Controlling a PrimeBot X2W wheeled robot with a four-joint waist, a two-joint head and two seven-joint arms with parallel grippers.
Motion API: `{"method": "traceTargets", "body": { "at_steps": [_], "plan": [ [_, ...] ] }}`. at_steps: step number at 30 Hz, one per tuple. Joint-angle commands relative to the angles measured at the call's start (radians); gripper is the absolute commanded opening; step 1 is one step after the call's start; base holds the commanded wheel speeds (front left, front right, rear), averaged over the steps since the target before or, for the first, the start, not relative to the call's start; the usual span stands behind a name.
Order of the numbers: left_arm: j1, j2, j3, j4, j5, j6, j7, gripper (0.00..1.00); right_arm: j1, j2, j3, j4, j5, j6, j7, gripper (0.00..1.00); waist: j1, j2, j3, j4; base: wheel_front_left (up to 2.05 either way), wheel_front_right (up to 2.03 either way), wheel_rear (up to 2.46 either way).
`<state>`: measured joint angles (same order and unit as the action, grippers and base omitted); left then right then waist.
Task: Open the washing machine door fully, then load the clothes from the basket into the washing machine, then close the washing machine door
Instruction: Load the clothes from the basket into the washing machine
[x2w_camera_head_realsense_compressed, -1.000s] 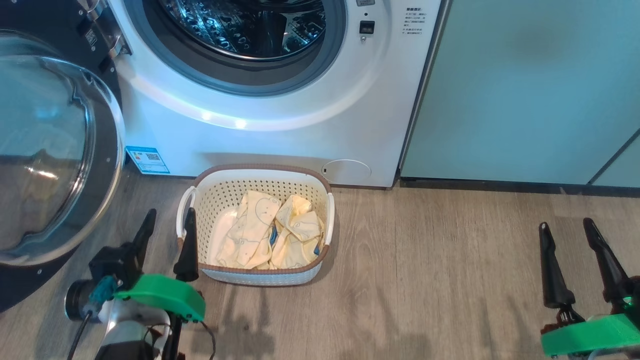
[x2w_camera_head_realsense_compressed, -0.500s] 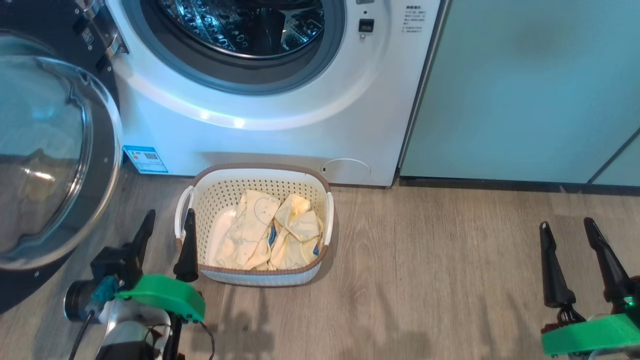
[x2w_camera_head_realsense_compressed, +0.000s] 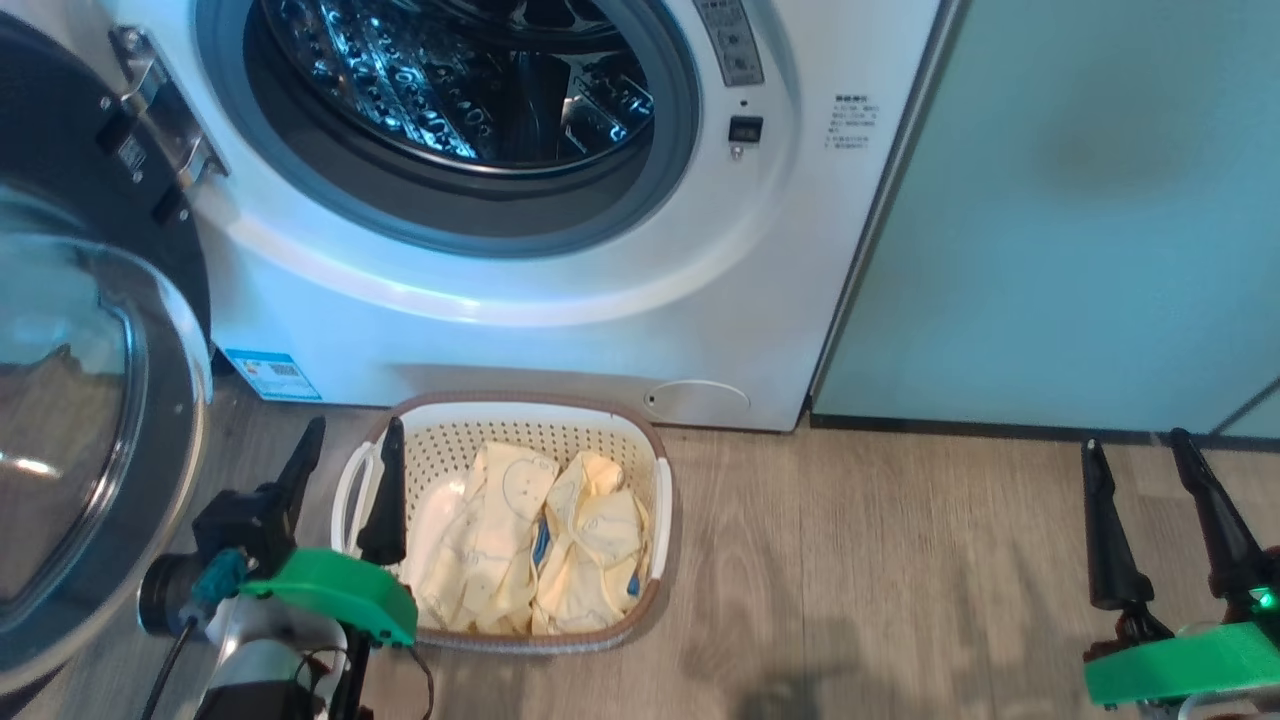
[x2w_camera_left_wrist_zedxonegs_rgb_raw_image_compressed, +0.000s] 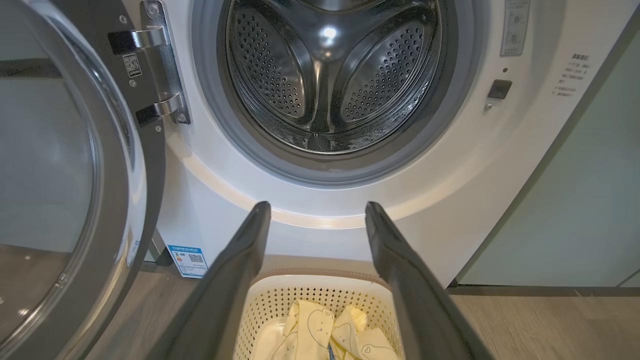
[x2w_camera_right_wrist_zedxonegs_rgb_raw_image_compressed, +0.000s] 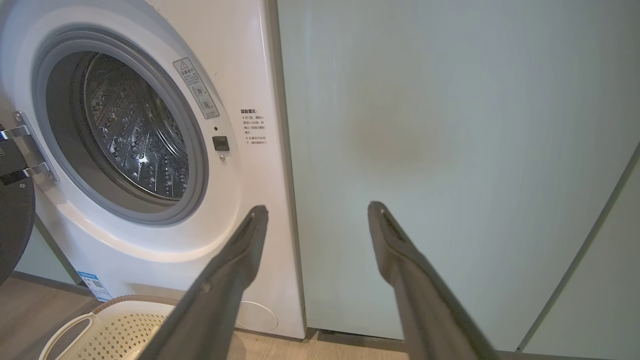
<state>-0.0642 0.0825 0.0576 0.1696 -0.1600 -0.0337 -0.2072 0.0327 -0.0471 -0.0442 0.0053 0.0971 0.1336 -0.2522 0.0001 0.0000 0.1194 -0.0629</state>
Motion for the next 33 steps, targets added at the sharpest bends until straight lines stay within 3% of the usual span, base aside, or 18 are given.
{"method": "traceTargets", "body": {
  "at_steps": [1, 33],
  "plan": [
    [-0.039, 0.023, 0.026, -0.029, -0.010, -0.003, -0.007, 1.00, -0.036, -0.003, 0.016, -0.037, 0.005, -0.003, -0.010, 1.00, -0.0001, 0.0000, 0.001, 0.001, 1.00, -1.00, 0.00],
    [-0.059, 0.037, -0.011, 0.002, -0.037, -0.006, -0.013, 1.00, -0.051, -0.003, 0.017, -0.049, -0.005, -0.003, -0.010, 1.00, -0.0001, 0.0000, 0.046, 0.017, 0.10, -0.10, 0.00]
  ]
}}
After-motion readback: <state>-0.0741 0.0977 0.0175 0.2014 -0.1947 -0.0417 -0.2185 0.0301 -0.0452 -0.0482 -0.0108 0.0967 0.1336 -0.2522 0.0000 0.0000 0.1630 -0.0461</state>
